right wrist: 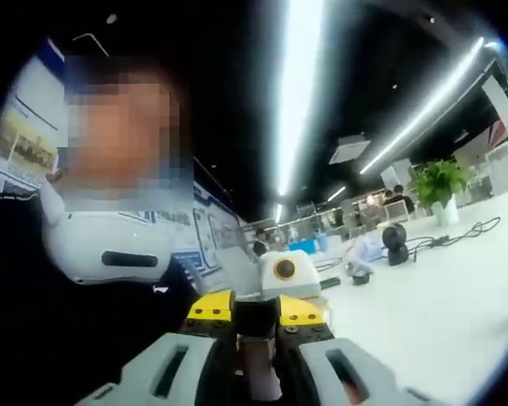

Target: Pick up cosmetic bottle twist off cap place on table pick up cap screw tight cap place on table

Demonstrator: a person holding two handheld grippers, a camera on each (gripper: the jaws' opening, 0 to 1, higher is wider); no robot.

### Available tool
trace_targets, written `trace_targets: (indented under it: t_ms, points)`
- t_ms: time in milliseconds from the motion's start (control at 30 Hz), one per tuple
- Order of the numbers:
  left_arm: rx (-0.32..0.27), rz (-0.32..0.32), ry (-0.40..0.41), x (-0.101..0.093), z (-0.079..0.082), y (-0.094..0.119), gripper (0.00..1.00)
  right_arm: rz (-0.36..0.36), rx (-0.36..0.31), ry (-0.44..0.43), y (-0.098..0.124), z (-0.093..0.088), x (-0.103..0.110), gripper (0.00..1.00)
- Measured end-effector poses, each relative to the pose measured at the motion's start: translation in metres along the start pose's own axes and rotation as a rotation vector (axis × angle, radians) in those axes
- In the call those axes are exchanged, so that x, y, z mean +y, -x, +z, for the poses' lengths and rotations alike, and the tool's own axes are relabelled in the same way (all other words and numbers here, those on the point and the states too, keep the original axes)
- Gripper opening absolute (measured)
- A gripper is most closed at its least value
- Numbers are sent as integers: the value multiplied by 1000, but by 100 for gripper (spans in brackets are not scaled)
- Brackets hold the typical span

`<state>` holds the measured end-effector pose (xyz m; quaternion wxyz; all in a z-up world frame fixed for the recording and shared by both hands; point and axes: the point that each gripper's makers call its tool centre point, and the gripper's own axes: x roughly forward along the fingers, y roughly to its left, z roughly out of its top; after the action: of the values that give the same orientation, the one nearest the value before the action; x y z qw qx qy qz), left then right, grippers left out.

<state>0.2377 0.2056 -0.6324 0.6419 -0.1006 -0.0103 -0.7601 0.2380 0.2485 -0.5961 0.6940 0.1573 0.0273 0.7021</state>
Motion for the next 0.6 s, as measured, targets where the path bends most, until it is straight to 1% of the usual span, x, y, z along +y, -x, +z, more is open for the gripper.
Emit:
trace_targets:
  t_ms: [67, 100, 133, 200, 267, 300, 333, 400, 500, 567, 600]
  points:
    - [0, 32, -20, 5, 1, 1, 7, -23, -5, 17, 1, 1, -4, 11]
    - [-3, 53, -33, 9, 2, 1, 7, -52, -21, 46, 1, 5, -9, 12]
    - [-11, 68, -36, 12, 4, 2, 7, -68, -36, 82, 1, 7, -12, 12]
    - [-8, 100, -63, 18, 5, 4, 7, -99, -51, 143, 2, 10, -16, 12]
    - [15, 131, -102, 24, 4, 5, 7, -125, -40, 137, 4, 9, -21, 15]
    - [28, 145, -120, 25, 3, 5, 7, -141, -36, 157, 5, 10, -24, 18]
    - [29, 149, -122, 25, 2, 4, 7, -147, -34, 160, 6, 10, -25, 20]
    - [42, 159, -130, 27, 0, 3, 7, -171, -27, 175, 7, 10, -27, 21]
    - [53, 196, -144, 34, -3, 3, 7, -206, -12, 208, 6, 10, -29, 22]
    - [60, 213, -147, 37, -5, 4, 7, -230, 13, 235, 5, 6, -31, 24]
    - [72, 225, -156, 39, -7, 5, 7, -250, 36, 251, 5, 3, -34, 25]
